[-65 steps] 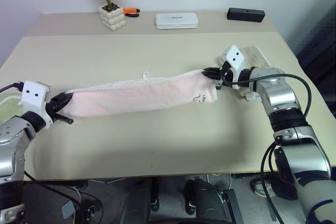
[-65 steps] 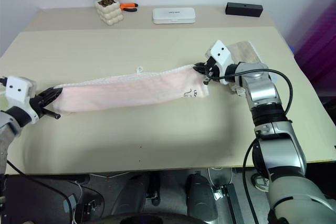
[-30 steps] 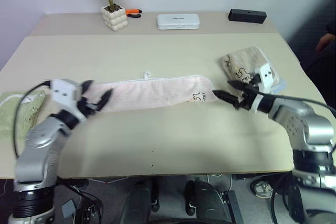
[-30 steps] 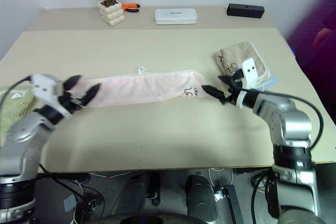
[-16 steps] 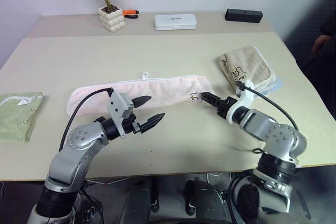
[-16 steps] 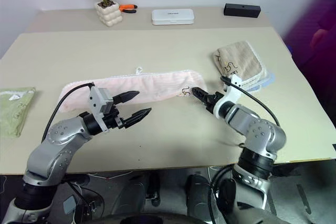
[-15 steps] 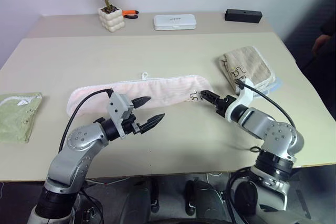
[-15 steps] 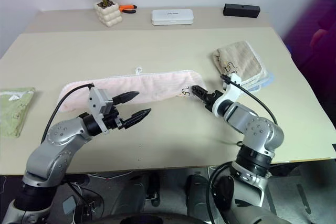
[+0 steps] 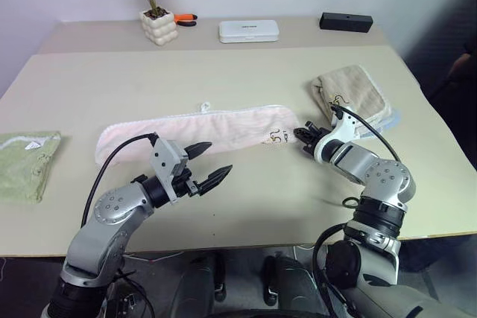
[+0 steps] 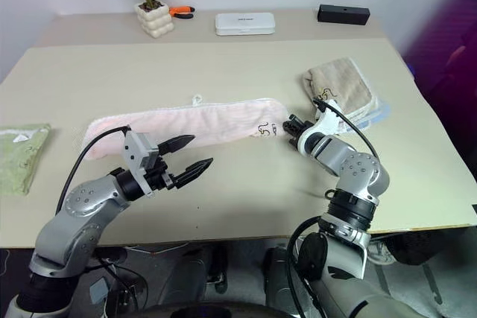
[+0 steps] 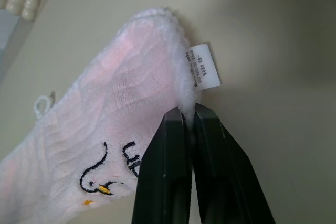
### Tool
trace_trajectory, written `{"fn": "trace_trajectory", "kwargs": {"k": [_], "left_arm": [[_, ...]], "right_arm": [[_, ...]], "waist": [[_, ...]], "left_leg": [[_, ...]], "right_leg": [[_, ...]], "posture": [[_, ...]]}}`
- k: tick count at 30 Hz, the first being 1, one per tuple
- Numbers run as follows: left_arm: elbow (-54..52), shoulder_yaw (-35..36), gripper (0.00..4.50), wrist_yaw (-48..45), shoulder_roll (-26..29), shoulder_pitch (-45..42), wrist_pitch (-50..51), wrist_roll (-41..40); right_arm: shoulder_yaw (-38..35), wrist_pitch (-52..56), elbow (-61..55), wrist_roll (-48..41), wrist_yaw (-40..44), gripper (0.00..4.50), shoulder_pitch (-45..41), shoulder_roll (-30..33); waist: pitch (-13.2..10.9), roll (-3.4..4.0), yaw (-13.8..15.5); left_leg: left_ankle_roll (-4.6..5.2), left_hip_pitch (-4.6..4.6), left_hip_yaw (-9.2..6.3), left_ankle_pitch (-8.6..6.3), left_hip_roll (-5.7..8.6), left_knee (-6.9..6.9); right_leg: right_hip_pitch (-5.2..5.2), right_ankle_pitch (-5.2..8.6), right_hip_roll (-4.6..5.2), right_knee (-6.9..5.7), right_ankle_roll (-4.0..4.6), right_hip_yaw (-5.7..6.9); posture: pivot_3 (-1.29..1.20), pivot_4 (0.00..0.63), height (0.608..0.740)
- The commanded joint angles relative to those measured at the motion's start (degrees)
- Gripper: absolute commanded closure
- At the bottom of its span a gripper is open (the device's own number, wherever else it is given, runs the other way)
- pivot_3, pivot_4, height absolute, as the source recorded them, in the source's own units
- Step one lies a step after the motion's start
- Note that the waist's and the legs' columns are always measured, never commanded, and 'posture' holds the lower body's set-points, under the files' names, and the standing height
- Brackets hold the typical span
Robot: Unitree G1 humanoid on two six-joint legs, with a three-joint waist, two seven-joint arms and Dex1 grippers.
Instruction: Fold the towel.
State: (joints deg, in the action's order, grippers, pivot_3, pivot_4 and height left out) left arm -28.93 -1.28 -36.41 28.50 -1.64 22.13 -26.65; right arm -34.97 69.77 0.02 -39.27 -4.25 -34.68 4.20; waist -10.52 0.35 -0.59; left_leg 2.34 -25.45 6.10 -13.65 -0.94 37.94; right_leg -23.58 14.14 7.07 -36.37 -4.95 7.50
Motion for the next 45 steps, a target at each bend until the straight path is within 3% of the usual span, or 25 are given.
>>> {"fn": "trace_trajectory", "kwargs": {"k": [1,5,8,14,22,40,43,45], "left_arm": [[-1.22,0.60,0.80,0.02,-0.29,0.22,-1.08,0.09],[0.48,0.71,0.80,-0.55,-0.44,-0.04,-2.10,0.49],[2.13,0.40,0.80,-0.74,-0.96,-1.40,-2.66,0.93],[2.97,0.03,0.80,-1.17,-1.60,-2.27,-3.16,1.64],[0.35,0.01,0.80,0.35,-2.10,-0.90,-2.47,2.41],[-0.79,-0.83,0.80,1.80,-3.17,-0.74,-1.35,2.22],[-0.73,-0.65,0.80,1.75,-3.11,-0.79,-1.37,2.22],[-1.16,-0.28,0.80,1.96,-2.97,-0.26,-1.28,2.19]], "right_arm": [[-0.86,-0.07,-4.80,-1.98,1.49,4.46,0.05,4.82],[2.63,2.40,-10.56,-3.47,7.39,4.46,2.08,14.41],[11.41,0.19,-14.78,-2.00,14.76,4.46,3.44,21.96],[24.21,-5.18,-18.80,0.28,22.42,4.46,1.44,25.90],[47.04,-15.44,-16.72,11.56,28.66,4.46,-1.40,22.93],[55.93,-21.89,-11.21,20.66,33.60,4.46,-2.95,14.29],[55.67,-21.98,-10.22,21.45,34.02,3.60,-3.05,13.63],[54.57,-23.01,-11.26,21.19,35.51,2.66,-2.84,14.48]], "waist": [[-0.01,0.03,0.03],[-0.05,0.09,-0.05],[-0.06,0.10,-0.38],[-0.05,0.11,-0.20],[-0.05,0.09,0.07],[-0.06,0.08,-0.04],[-0.06,0.07,-0.04],[-0.06,0.07,-0.04]], "left_leg": [[0.00,-0.01,0.00,0.00,0.00,0.00],[0.05,-0.04,0.01,-0.03,0.00,-0.02],[0.05,-0.02,0.02,-0.03,-0.01,-0.03],[0.05,-0.02,0.04,-0.03,-0.11,-0.05],[0.06,-0.07,0.05,-0.04,-0.07,-0.03],[0.05,-0.08,0.05,-0.04,-0.06,-0.01],[0.05,-0.08,0.05,-0.04,-0.04,0.00],[0.05,-0.08,0.05,-0.03,-0.04,0.00]], "right_leg": [[0.00,0.00,0.00,0.03,0.00,0.00],[-0.02,0.00,0.02,0.07,0.00,0.00],[-0.04,0.00,0.01,0.07,0.00,-0.01],[-0.10,0.00,-0.07,0.07,0.00,-0.08],[-0.09,0.00,-0.03,0.11,0.00,-0.06],[-0.09,0.00,-0.03,0.11,-0.01,-0.05],[-0.08,0.00,-0.02,0.11,0.00,-0.05],[-0.08,0.00,-0.02,0.11,-0.01,-0.05]], "posture": [[0.00,0.150,0.733],[0.00,0.150,0.733],[0.00,0.150,0.733],[0.00,0.150,0.733],[0.00,0.150,0.733],[0.00,0.150,0.733],[0.00,0.150,0.733],[0.00,0.150,0.733]]}}
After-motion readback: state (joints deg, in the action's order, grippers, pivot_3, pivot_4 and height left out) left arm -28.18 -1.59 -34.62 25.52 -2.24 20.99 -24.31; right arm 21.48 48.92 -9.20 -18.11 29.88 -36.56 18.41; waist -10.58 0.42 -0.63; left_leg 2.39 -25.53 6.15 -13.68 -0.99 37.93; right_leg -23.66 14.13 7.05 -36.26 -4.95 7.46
